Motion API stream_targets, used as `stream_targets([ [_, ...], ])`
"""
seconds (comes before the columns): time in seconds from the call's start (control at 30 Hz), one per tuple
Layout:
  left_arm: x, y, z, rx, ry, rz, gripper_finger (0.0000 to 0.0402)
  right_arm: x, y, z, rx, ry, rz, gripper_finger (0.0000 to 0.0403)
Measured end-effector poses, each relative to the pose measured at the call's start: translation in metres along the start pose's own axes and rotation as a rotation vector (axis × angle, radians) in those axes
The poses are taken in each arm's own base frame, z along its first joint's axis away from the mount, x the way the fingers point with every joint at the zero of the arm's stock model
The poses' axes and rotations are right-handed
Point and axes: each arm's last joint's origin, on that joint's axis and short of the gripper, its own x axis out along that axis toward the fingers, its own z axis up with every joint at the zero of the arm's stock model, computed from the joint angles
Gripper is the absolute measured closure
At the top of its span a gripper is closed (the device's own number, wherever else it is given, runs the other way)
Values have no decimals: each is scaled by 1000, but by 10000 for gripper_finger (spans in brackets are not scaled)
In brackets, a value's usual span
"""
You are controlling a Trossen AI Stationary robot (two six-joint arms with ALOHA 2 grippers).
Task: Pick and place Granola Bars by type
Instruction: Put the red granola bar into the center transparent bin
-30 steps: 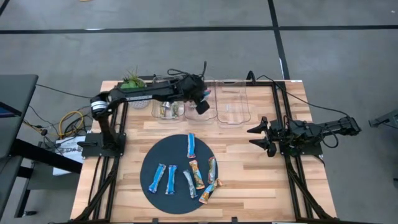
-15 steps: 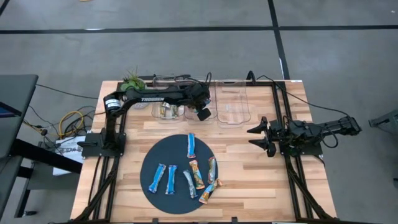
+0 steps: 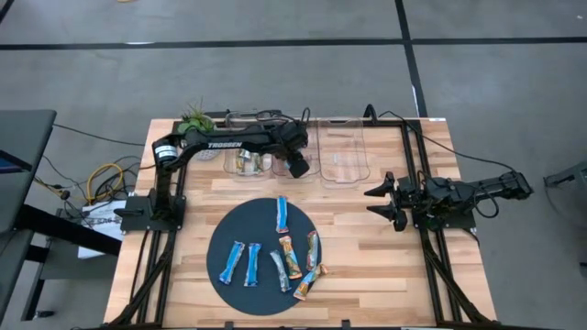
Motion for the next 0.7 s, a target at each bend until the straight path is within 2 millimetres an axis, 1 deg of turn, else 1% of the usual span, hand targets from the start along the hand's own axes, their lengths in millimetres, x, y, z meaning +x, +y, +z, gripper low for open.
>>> stream_targets([
  [0.07,0,0,1,10,-4,-8,280,0,0,0,0,0,0,159],
  [0.17,-1,0,3,32,-25,-20,269,0,0,0,0,0,0,159],
  [0.27,-9,-3,10,35,-64,-27,267,0,0,0,0,0,1,159],
  [0.4,-29,-8,28,100,-139,-38,271,0,0,0,0,0,1,159],
  [0.53,-52,-20,40,257,-201,-48,278,0,0,0,0,0,1,159],
  [0.63,-73,-33,44,403,-251,-57,282,0,0,0,0,0,2,159],
  [0.7,-86,-42,43,501,-267,-64,284,0,0,0,0,0,1,159],
])
